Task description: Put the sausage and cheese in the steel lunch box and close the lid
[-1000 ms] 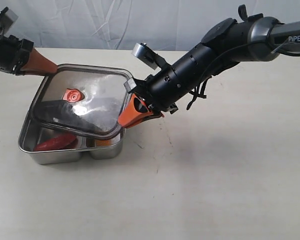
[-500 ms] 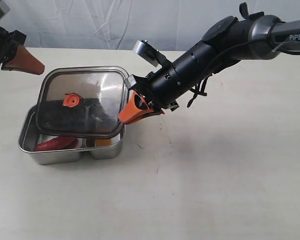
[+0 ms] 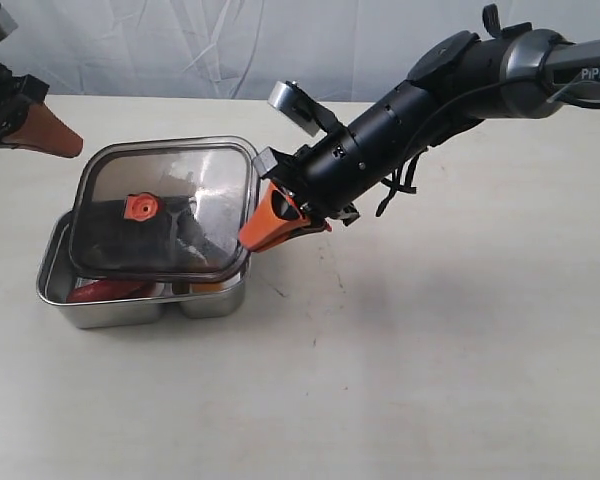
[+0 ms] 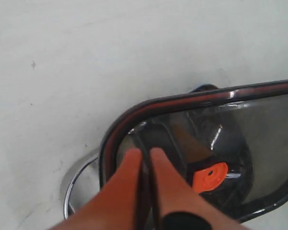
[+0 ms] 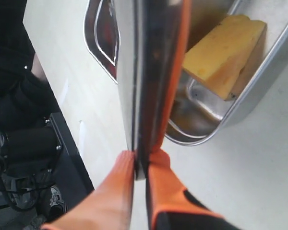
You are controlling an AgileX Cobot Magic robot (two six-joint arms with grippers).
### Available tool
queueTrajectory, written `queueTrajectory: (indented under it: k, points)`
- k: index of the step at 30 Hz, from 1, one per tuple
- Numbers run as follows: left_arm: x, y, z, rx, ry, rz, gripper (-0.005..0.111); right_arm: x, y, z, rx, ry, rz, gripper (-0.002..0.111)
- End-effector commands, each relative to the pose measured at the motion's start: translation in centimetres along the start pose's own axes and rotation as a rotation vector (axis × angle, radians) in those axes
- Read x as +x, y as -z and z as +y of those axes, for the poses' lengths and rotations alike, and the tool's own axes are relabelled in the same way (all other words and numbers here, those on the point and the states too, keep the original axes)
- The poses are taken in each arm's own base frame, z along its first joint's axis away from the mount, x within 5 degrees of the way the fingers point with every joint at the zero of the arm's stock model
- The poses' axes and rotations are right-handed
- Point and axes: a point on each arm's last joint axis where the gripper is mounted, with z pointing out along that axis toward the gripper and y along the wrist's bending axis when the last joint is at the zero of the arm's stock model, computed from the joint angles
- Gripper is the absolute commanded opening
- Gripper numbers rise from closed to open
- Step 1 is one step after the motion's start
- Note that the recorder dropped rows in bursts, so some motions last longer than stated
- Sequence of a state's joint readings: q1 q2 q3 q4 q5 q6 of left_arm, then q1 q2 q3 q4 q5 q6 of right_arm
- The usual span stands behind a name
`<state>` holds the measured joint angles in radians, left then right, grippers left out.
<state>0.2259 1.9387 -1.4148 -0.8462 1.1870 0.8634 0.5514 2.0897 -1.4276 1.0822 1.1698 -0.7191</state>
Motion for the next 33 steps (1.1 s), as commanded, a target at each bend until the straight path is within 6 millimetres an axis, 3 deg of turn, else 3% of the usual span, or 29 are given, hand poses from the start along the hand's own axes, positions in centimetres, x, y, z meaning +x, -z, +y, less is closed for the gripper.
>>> queueTrajectory:
  k: [1,3,6,11,14,24,33]
  points:
    - [0.6,2.3,1.6,0.013,0.039,-0.054,0.041,-0.1,0.3,0.4,-0.031,0.002,-0.005,-0.001]
    - [0.7,2.7,2.7,0.028,0.048,-0.095,0.059,-0.1,0.3,0.4,-0.033,0.012,-0.003,-0.001]
    - [0.6,1.1,4.4,0.105,0.062,-0.151,0.057,0.0,0.3,0.6,-0.054,0.024,0.009,-0.001]
    - [1.2,-2.3,5.8,0.151,0.098,-0.086,0.056,-0.3,0.3,0.9,-0.085,0.023,-0.019,-0.001]
    - [1.3,-3.3,6.1,0.176,0.113,-0.086,0.056,-0.3,0.4,0.9,-0.087,0.024,-0.021,-0.001]
    - [1.3,-3.3,6.0,0.175,0.117,-0.086,0.056,-0.4,0.4,1.0,-0.100,0.020,-0.033,-0.001]
    - [0.6,-0.3,3.6,0.108,0.066,-0.087,0.056,-0.9,0.5,1.6,-0.163,0.011,-0.094,-0.001]
